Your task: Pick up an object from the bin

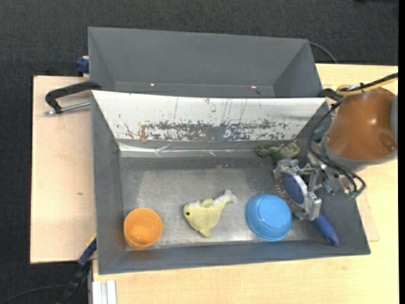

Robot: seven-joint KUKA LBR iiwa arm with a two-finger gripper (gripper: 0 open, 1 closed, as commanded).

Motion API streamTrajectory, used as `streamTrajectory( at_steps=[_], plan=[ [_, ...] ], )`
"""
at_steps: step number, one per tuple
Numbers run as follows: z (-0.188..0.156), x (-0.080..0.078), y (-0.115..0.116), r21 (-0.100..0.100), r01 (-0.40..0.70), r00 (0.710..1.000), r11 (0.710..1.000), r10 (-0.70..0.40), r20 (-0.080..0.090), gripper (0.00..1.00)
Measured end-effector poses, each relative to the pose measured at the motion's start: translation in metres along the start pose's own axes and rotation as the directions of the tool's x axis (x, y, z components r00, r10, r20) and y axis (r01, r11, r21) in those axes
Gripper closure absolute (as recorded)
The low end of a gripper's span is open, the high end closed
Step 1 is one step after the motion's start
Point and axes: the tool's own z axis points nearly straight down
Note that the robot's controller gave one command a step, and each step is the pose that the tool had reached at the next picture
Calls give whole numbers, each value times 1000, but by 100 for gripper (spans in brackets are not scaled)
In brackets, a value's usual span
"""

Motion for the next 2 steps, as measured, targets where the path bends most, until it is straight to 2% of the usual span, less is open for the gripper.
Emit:
streamTrajectory(
  at_steps=[1,2],
  plan=[
    [1,-8,16,-23,372,928,928,-372,-4,0],
    [1,24,71,-5,667,745,745,-667,-9,0]
  ],
)
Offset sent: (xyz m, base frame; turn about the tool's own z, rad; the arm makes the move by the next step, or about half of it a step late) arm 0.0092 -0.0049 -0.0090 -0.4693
